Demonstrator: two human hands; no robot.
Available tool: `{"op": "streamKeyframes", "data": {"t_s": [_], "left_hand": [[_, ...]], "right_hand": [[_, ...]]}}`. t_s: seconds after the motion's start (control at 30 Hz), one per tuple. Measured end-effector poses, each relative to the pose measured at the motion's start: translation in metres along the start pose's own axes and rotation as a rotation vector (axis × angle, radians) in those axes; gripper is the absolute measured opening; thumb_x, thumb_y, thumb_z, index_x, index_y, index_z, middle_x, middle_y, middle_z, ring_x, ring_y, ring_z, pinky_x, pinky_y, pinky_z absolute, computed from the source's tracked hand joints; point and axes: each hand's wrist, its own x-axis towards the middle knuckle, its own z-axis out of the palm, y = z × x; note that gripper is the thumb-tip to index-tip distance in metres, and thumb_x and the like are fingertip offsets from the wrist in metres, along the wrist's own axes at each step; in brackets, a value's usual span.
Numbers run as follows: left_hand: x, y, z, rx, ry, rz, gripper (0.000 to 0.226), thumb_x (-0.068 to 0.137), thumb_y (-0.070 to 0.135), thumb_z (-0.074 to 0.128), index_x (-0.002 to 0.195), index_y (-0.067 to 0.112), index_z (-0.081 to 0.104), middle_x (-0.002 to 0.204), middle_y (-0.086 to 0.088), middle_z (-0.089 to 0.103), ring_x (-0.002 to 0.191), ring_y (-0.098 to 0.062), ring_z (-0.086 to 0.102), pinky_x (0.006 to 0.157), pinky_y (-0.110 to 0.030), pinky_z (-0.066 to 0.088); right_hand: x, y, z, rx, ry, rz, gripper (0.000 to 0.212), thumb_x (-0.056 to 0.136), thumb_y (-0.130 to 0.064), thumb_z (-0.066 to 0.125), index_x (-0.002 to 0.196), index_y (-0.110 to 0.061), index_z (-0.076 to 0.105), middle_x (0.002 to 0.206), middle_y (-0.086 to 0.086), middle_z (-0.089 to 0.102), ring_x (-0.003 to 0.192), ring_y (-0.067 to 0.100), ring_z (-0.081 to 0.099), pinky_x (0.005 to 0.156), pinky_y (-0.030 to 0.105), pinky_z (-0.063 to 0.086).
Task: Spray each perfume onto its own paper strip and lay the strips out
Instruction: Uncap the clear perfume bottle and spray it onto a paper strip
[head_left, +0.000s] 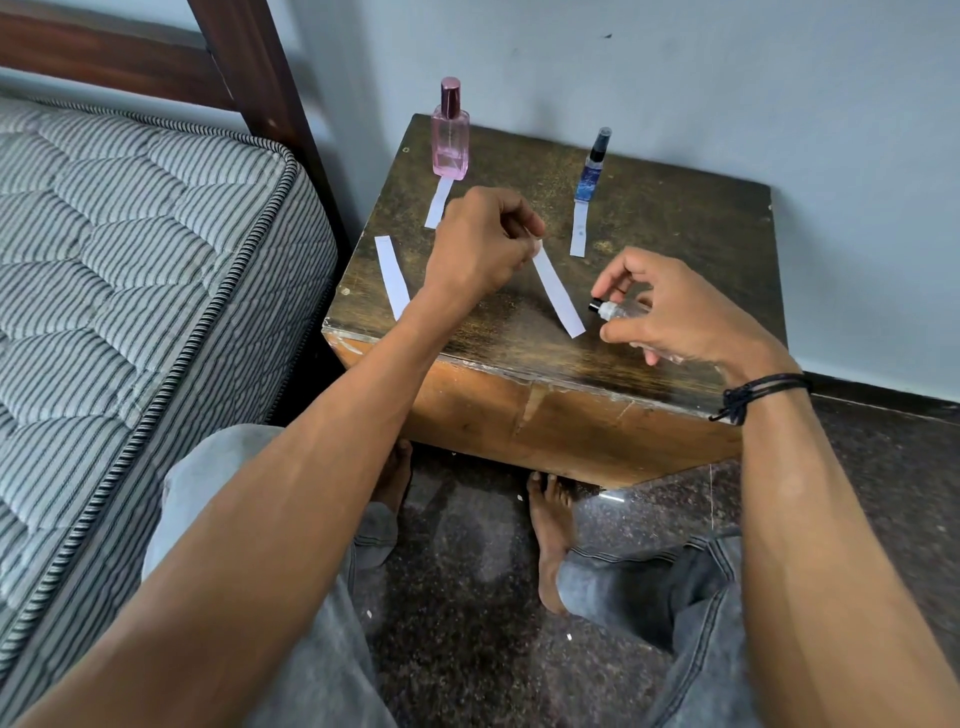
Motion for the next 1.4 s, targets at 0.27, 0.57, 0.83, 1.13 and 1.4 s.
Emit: {"op": "streamKeyframes", "data": {"t_s": [0.27,0.57,0.83,1.13,1.4], "left_hand": [[-0.002,0.0,0.006,0.182,0.0,0.084,0.013,0.084,0.011,0.072,0.085,0.024,0.075,0.079,0.012,0.07,0.078,-0.008,0.067,0.079,-0.034,0.059],[-0.011,-0.002,0.017,0.456,-0.001,0.309,0.012,0.09,0.011,0.064,0.094,0.015,0.075,0.1,0.003,0.073,0.105,-0.023,0.056,0.074,-0.04,0.053],[-0.01,-0.006,0.019,0.506,0.034,0.356,0.013,0.09,0.014,0.063,0.093,0.014,0.075,0.098,0.004,0.075,0.102,-0.025,0.053,0.068,-0.037,0.049],[-0.008,-0.006,0.018,0.534,0.075,0.373,0.008,0.087,0.015,0.071,0.091,0.016,0.077,0.098,0.001,0.073,0.103,-0.027,0.052,0.077,-0.031,0.044],[0.0,0.001,0.0,0.358,0.114,0.2,0.009,0.087,0.015,0.074,0.095,0.016,0.077,0.106,0.003,0.067,0.106,-0.015,0.045,0.085,-0.023,0.038]], "right_hand": [[0.001,0.001,0.0,0.018,0.05,-0.029,0.035,0.082,-0.004,0.081,0.104,-0.024,0.062,0.107,0.001,0.058,0.067,0.035,0.064,0.057,0.048,0.058],[0.002,-0.002,-0.001,0.185,0.154,-0.12,0.037,0.081,-0.002,0.083,0.106,-0.019,0.06,0.109,0.004,0.058,0.073,0.018,0.066,0.049,0.03,0.058],[0.004,-0.003,0.002,0.18,0.13,-0.129,0.04,0.08,0.0,0.083,0.099,-0.027,0.061,0.114,0.014,0.058,0.087,0.046,0.065,0.057,0.049,0.062],[0.003,-0.003,0.002,0.191,0.132,-0.109,0.037,0.081,-0.002,0.082,0.106,-0.02,0.062,0.111,0.006,0.058,0.095,0.042,0.068,0.062,0.055,0.062],[0.004,-0.006,0.005,0.226,0.141,-0.12,0.043,0.081,0.001,0.082,0.107,-0.026,0.061,0.114,0.005,0.058,0.082,0.021,0.065,0.06,0.039,0.063]]}}
